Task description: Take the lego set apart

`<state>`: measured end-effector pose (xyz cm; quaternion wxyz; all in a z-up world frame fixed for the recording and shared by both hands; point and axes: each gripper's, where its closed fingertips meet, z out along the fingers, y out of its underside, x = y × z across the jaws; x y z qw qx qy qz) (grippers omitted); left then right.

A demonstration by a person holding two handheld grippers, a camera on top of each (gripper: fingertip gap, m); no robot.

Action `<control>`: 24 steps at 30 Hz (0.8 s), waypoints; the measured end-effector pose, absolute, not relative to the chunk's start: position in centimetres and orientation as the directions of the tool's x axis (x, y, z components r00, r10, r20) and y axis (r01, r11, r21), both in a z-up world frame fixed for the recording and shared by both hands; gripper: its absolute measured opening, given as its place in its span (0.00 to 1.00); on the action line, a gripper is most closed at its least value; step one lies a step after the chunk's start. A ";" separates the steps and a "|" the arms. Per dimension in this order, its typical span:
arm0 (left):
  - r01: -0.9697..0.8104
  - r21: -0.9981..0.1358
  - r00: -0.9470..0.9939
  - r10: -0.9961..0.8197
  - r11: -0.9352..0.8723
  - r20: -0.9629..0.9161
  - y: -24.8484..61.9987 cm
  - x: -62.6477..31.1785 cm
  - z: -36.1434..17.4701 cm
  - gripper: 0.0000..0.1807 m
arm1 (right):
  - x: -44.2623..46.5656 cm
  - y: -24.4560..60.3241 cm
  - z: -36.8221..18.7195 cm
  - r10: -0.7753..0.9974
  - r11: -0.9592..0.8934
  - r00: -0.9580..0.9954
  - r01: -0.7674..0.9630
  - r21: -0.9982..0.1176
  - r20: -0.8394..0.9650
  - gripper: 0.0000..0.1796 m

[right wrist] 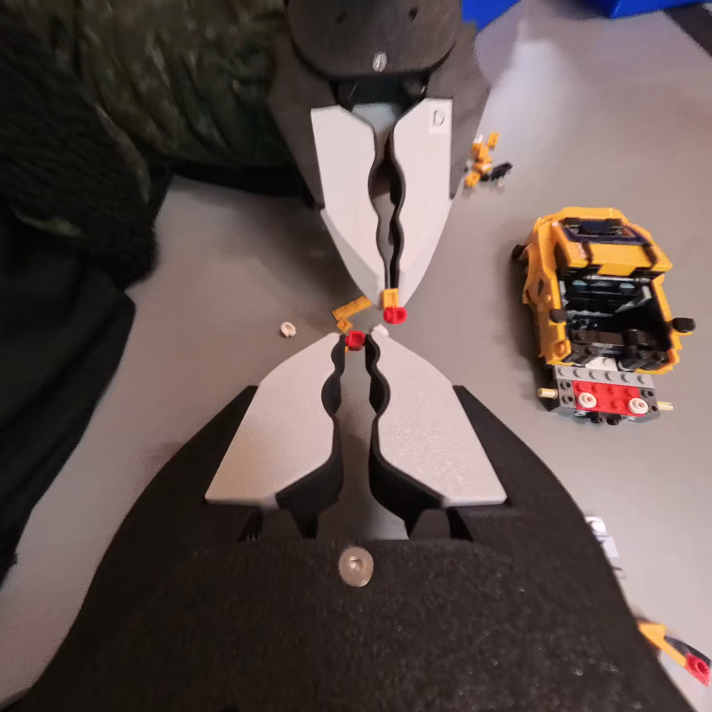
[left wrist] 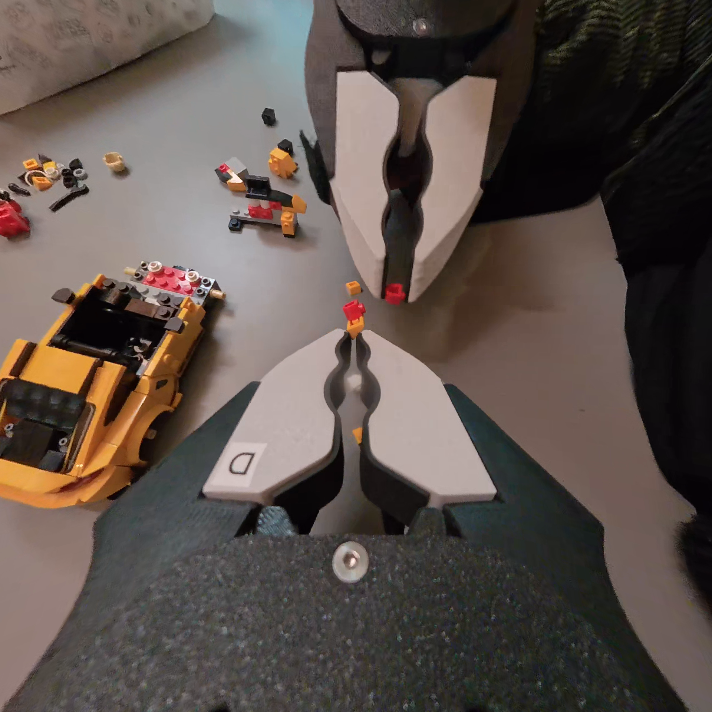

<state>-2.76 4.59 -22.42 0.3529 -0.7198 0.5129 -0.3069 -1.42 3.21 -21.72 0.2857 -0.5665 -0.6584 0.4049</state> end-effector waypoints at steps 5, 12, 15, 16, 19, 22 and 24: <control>-0.510 -0.831 0.254 -0.962 -0.223 0.102 4.1 -2.5 -22.2 0.01 | -2.1 3.1 -24.0 0.986 0.091 -0.167 0.600 -0.795 -0.012 0.10; -0.600 -0.774 0.208 -0.974 -0.200 0.091 3.0 -2.2 -24.0 0.00 | -2.5 2.9 -22.8 0.985 0.029 -0.158 0.544 -0.838 -0.069 0.10; -0.603 -0.772 0.201 -0.975 -0.199 0.094 2.9 -2.2 -24.1 0.00 | -2.5 2.9 -22.6 0.984 0.020 -0.161 0.538 -0.843 -0.079 0.10; -0.602 -0.773 0.201 -0.975 -0.199 0.095 2.9 -2.2 -24.0 0.00 | -2.4 3.0 -22.7 0.984 0.018 -0.159 0.540 -0.841 -0.081 0.10; -0.597 -0.779 0.195 -0.976 -0.193 0.092 2.8 -2.3 -23.8 0.00 | -2.3 2.9 -22.9 0.982 0.009 -0.162 0.551 -0.835 -0.096 0.10; -0.610 -0.771 0.180 -0.980 -0.181 0.087 2.6 -2.2 -24.0 0.00 | -2.4 2.9 -23.0 0.982 0.009 -0.163 0.550 -0.835 -0.097 0.10; -0.611 -0.771 0.173 -0.981 -0.177 0.088 2.4 -2.1 -24.0 0.00 | -2.4 2.8 -22.8 0.981 0.001 -0.165 0.542 -0.840 -0.106 0.07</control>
